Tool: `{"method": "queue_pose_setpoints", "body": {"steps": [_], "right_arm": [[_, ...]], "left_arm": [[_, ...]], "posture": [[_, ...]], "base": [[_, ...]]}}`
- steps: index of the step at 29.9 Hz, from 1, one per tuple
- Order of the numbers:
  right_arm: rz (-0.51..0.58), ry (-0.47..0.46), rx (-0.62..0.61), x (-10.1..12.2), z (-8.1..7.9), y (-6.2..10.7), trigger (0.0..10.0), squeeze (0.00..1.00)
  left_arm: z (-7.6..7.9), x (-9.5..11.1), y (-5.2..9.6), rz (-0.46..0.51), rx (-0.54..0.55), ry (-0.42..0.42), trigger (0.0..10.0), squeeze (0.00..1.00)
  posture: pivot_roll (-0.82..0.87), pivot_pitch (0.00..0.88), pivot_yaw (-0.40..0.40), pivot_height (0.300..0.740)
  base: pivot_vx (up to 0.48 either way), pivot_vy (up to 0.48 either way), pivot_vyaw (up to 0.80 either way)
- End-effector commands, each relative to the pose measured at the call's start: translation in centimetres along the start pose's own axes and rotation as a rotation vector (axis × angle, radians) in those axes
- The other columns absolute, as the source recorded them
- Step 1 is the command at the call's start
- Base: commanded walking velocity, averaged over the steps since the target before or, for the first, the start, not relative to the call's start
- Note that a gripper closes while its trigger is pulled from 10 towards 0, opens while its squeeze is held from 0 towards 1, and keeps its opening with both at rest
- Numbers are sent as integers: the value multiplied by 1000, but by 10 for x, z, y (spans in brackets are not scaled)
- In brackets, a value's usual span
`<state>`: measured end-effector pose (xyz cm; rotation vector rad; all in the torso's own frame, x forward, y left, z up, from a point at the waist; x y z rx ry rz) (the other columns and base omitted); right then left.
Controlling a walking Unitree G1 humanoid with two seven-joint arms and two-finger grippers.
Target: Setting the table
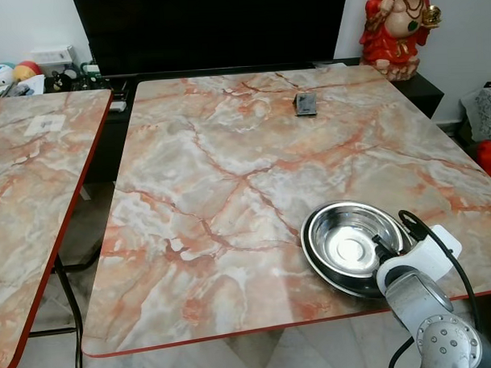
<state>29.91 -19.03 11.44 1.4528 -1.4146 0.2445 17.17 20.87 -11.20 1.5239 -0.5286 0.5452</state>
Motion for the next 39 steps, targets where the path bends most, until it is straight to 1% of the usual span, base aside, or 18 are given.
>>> {"method": "queue_pose_setpoints", "body": {"steps": [1, 9, 18, 19, 20, 25, 26, 27, 28, 29, 30, 31, 32, 33, 34, 37, 38, 39], "right_arm": [[16, -22, 7, 3, -2, 0, 10000, 0], [64, -75, 10, 13, -4, 0, 10000, 0], [36, -73, 16, 7, -5, -2, 10000, 0], [38, -77, 17, 7, -5, -2, 10000, 82], [38, -78, 17, 7, -5, -2, 10000, 98], [31, -71, 19, 6, -6, -4, 10000, 98], [27, -68, 22, 5, -6, -4, 10000, 439], [26, -68, 24, 5, -7, -4, 10000, 643], [25, -66, 25, 4, -7, -3, 10000, 690], [25, -66, 25, 4, -7, -3, 10000, 690], [25, -66, 24, 4, -8, -3, 10000, 663], [26, -67, 22, 5, -7, -3, 10000, 561], [26, -67, 21, 5, -7, -3, 10000, 561], [27, -67, 20, 5, -7, -3, 10000, 133], [29, -66, 20, 6, -7, -3, 10000, 0], [31, -65, 20, 6, -7, -4, 10000, 0], [34, -66, 22, 7, -7, -3, 10000, 416], [35, -66, 23, 7, -8, -3, 10000, 416]], "left_arm": [[-2, -16, 4, -66, 0, -11, 10000, 0], [-3, -18, 5, -69, 1, -15, 10000, 0], [2, -21, 5, -80, -5, -19, 10000, 0], [2, -22, 5, -81, -5, -19, 10000, 0], [2, -22, 5, -82, -5, -19, 10000, 0], [2, -23, 5, -83, -4, -19, 10000, 0], [1, -22, 5, -83, -3, -19, 10000, 0], [0, -22, 5, -82, -3, -19, 10000, 0], [-2, -20, 5, -79, -2, -19, 10000, 0], [-2, -20, 5, -79, -2, -19, 10000, 0], [-4, -19, 5, -75, -1, -19, 10000, 0], [-5, -18, 5, -72, -1, -19, 10000, 0], [-5, -17, 5, -71, -1, -19, 10000, 0], [-6, -17, 5, -70, 0, -19, 10000, 0], [-7, -17, 5, -68, 0, -19, 10000, 0], [-7, -17, 5, -68, 0, -18, 10000, 0], [-7, -17, 5, -67, 0, -18, 10000, 0], [-7, -17, 5, -67, 0, -18, 10000, 0]], "posture": [[-56, 136, -17, 740], [-56, 132, -16, 740], [-54, 136, -18, 740], [-54, 136, -19, 740], [-54, 136, -19, 740], [-52, 137, -19, 740], [-52, 137, -19, 740], [-53, 138, -18, 740], [-53, 137, -18, 740], [-53, 137, -18, 740], [-55, 138, -18, 740], [-54, 137, -18, 740], [-54, 137, -18, 740], [-54, 137, -18, 740], [-54, 137, -19, 740], [-54, 136, -19, 740], [-53, 137, -19, 740], [-53, 137, -19, 740]], "base": [[0, 0, 0], [0, 0, 0], [0, 0, 0], [0, 0, 0], [0, 0, 0], [0, 0, 0], [0, 0, 0], [0, 0, 0], [0, 0, 0], [0, 0, 0], [0, 0, 0], [0, 0, 0], [0, 0, 0], [0, 0, 0], [0, 0, 0], [0, 0, 0], [0, 0, 0], [0, 0, 0]]}}
Point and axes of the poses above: a point about 5 cm out from each wrist's last joint towards the gripper, its own y axis pointing back from the gripper into the wrist, its own x axis along the axis of the wrist's last joint, z = x × y, the point moved 3 cm from there along -y, pointing out of the wrist towards the gripper, and after that the axes turned 5 degrees about y, right-handed, at the moved point
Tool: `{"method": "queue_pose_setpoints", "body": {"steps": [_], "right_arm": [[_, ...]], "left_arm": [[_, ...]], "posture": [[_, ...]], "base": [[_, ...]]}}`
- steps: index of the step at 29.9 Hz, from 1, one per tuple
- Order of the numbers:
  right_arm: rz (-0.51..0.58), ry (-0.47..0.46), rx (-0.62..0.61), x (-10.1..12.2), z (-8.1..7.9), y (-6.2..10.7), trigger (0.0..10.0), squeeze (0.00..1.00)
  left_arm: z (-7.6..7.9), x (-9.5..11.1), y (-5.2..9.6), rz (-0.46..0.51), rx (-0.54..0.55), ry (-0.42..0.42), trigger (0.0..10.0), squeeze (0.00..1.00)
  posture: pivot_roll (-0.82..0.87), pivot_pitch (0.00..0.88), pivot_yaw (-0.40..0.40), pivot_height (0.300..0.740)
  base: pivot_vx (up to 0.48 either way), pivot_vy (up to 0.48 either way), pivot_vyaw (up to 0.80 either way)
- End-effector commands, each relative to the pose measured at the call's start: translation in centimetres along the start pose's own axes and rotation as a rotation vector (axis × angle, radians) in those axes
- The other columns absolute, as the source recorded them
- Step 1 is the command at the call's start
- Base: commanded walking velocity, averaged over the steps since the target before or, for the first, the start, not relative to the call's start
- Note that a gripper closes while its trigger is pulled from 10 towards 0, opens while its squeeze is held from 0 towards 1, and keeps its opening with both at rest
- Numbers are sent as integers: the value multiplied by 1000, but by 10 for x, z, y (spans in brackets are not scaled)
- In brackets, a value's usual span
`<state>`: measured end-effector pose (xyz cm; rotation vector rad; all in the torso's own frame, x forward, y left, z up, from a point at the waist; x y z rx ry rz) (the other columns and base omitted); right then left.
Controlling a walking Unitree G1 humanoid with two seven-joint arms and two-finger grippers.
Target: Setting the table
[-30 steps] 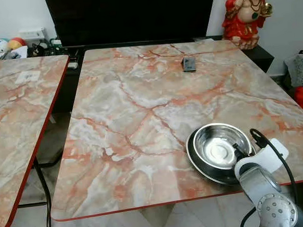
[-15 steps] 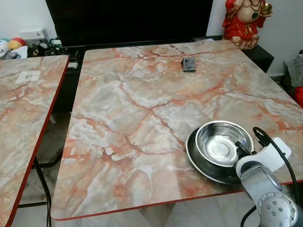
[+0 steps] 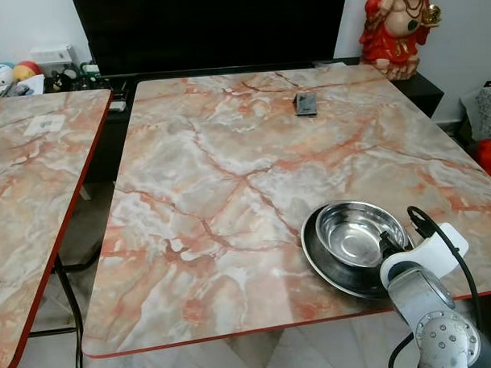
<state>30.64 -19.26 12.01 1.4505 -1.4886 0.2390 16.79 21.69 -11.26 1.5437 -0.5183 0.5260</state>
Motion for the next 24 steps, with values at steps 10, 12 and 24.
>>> {"method": "queue_pose_setpoints", "body": {"steps": [10, 12, 24], "right_arm": [[18, -3, 7, 3, -6, 5, 10000, 533], [27, 1, 2, 5, -5, 6, 10000, 533], [39, -5, -16, 6, -8, 19, 10000, 427]], "left_arm": [[10, -19, 4, -59, -20, -6, 10000, 0], [11, -19, 4, -60, -20, -6, 10000, 0], [8, -10, 0, -47, -22, -10, 10000, 0]], "posture": [[-58, 137, -19, 740], [-58, 137, -19, 740], [-71, 136, -18, 740]], "base": [[0, 0, 0], [0, 0, 0], [0, 0, 0]]}}
Point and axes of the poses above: a point about 5 cm out from each wrist's last joint towards the gripper, its own y axis pointing back from the gripper into the wrist, its own x axis along the axis of the wrist's last joint, z = x × y, the point moved 3 cm from there along -y, pointing out of the wrist towards the gripper, and after that the axes turned 5 degrees about y, right-handed, at the moved point
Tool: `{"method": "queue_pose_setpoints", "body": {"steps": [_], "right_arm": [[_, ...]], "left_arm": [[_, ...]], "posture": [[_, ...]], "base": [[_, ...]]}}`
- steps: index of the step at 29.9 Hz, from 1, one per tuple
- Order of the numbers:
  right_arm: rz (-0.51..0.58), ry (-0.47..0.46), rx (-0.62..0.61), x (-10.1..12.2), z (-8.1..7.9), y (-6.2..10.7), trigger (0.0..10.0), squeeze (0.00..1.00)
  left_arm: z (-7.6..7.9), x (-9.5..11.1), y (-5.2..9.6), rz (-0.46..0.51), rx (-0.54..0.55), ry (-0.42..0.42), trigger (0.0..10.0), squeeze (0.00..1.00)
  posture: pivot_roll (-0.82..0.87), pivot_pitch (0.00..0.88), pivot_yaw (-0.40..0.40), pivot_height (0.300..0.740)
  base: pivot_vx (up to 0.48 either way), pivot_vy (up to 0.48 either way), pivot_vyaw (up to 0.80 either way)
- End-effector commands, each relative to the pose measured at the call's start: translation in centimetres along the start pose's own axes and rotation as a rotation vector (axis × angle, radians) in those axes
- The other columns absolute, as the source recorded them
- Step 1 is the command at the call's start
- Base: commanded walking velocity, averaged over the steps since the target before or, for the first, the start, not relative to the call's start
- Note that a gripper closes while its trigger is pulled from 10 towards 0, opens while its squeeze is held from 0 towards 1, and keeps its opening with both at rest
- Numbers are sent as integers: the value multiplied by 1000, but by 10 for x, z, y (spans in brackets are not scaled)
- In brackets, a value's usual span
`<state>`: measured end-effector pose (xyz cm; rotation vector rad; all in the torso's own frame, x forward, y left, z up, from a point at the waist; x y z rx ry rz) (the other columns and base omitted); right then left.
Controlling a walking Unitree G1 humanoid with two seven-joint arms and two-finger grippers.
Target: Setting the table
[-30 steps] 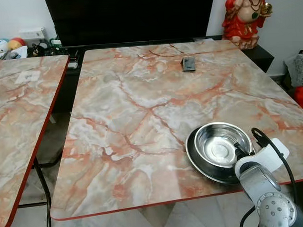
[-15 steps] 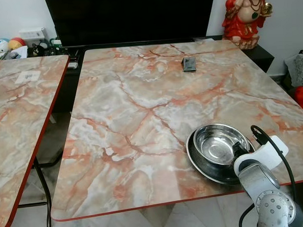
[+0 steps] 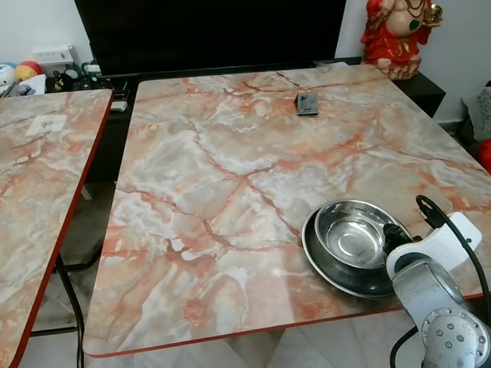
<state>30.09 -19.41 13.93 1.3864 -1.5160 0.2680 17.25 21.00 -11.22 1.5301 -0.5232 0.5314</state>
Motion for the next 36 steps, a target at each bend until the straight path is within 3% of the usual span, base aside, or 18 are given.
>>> {"method": "queue_pose_setpoints", "body": {"steps": [1, 2, 3, 13, 23, 27, 30, 32, 36], "right_arm": [[-18, -22, 6, -7, -3, 6, 10000, 369], [-16, -19, 7, -6, -3, 7, 10000, 325], [-2, 2, 8, -4, -4, 8, 10000, 0], [77, 93, -18, 11, -3, 17, 10000, 0], [90, 102, -31, 12, -2, 21, 10000, 0], [190, 225, 66, 20, -8, 11, 10000, 0], [222, 256, 99, 22, -9, 8, 10000, 0], [299, 386, 132, 28, -7, 1, 10000, 0], [331, 427, 165, 29, -4, -5, 10000, 0]], "left_arm": [[0, -13, 3, -53, -10, -14, 10000, 0], [-1, -12, 3, -51, -10, -13, 10000, 0], [-2, -12, 3, -48, -8, -12, 10000, 0], [7, -16, 3, -51, -20, -12, 10000, 0], [13, -18, 3, -55, -27, -11, 10000, 0], [11, -18, 3, -57, -23, -8, 10000, 0], [10, -19, 4, -57, -22, -7, 10000, 0], [8, -20, 4, -59, -19, -5, 10000, 0], [5, -21, 5, -62, -13, -6, 10000, 0]], "posture": [[-69, 135, -19, 740], [-69, 135, -19, 740], [-68, 135, -20, 740], [-77, 138, -20, 740], [-78, 136, -24, 740], [-77, 134, -25, 740], [-81, 132, -25, 740], [-84, 126, -26, 740], [-87, 109, -26, 740]], "base": [[0, 0, 0], [0, 0, 0], [0, 0, 0], [0, 0, 0], [0, 0, 0], [0, 0, 0], [0, 0, 0], [0, 0, 0], [0, 0, 0]]}}
Point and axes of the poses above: a point about 5 cm out from each wrist's last joint towards the gripper, its own y axis pointing back from the gripper into the wrist, its own x axis along the axis of the wrist's last joint, z = x × y, the point moved 3 cm from there along -y, pointing out of the wrist towards the gripper, and after that the axes turned 5 degrees about y, right-handed, at the moved point
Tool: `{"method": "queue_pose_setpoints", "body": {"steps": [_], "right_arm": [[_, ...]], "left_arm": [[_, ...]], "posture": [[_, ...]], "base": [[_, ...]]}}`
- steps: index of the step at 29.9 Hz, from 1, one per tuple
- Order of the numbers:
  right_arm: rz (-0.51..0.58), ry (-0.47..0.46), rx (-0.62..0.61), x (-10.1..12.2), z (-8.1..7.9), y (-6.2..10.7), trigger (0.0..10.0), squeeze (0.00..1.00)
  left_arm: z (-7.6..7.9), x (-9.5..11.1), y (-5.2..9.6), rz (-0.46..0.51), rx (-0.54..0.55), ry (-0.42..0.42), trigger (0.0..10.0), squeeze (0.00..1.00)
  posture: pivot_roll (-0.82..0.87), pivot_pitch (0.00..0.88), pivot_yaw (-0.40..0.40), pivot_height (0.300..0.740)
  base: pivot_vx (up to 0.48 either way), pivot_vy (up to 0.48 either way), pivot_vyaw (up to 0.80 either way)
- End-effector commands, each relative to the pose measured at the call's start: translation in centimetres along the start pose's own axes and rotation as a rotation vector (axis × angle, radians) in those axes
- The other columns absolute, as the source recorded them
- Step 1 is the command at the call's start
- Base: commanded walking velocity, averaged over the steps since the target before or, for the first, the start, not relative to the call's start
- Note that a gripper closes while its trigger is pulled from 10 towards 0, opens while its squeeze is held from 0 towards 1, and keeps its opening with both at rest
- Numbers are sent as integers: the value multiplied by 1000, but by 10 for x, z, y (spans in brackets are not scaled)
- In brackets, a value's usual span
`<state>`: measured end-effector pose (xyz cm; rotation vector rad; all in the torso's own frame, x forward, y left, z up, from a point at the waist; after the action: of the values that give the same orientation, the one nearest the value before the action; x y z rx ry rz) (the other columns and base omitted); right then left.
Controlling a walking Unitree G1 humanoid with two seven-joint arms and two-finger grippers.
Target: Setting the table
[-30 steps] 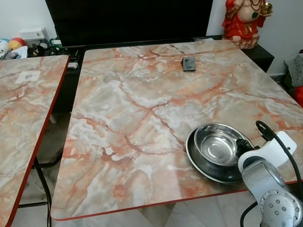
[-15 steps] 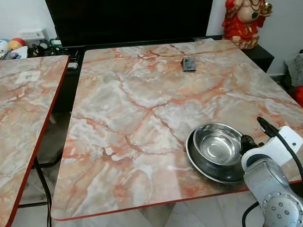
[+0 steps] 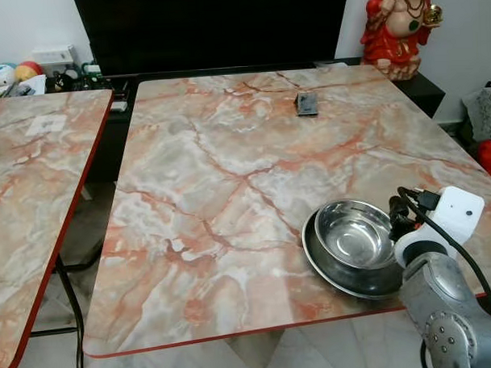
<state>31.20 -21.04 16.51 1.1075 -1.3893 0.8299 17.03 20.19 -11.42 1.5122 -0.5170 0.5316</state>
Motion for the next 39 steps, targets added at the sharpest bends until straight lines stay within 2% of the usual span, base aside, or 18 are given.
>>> {"method": "queue_pose_setpoints", "body": {"steps": [1, 3, 5, 7, 15, 20, 23, 31, 39], "right_arm": [[10, 28, 21, -5, 1, -1, 10000, 0], [22, 23, 54, -8, -1, -2, 10000, 0], [59, 104, 119, -13, -7, 0, 10000, 0], [72, 126, 130, -15, -7, 0, 10000, 0], [95, 120, 153, -23, -9, 3, 10000, 0], [148, 145, 182, -19, -13, 4, 10000, 0], [160, 154, 190, -18, -14, 4, 10000, 0], [191, 171, 216, -17, -17, 4, 10000, 0], [191, 185, 216, -22, -13, 3, 10000, 0]], "left_arm": [[-4, -18, 5, -60, 4, -15, 10000, 0], [-5, -18, 5, -61, 7, -15, 10000, 0], [-6, -17, 5, -61, 14, -21, 10000, 0], [-7, -17, 5, -59, 17, -23, 10000, 0], [-18, -7, 5, -16, 54, -38, 10000, 0], [-37, -1, 7, 10, 100, -14, 10000, 0], [-41, -1, 9, 17, 118, 8, 10000, 0], [-37, -1, 9, 33, 113, 28, 10000, 0], [-36, 5, 7, 56, 106, 37, 10000, 0]], "posture": [[-87, 109, -26, 740], [-84, 102, -26, 740], [-76, 86, -28, 740], [-76, 86, -28, 740], [-74, 70, -22, 740], [-67, 96, -28, 740], [-65, 105, -27, 740], [-67, 119, -28, 740], [-69, 123, -27, 740]], "base": [[0, 0, 0], [0, 0, 0], [0, 0, 0], [0, 0, 0], [0, 0, 0], [0, 0, 0], [0, 0, 0], [0, 0, 666], [0, 0, 800]]}}
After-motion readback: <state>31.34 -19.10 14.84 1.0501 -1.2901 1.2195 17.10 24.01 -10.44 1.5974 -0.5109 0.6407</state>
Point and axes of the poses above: a point about 5 cm out from each wrist's last joint towards the gripper, its own y axis pointing back from the gripper into the wrist, its own x axis along the axis of the wrist's last joint, z = x × y, the point moved 3 cm from there along -y, pointing out of the wrist towards the gripper, and after that the axes turned 5 degrees about y, right-handed, at the moved point
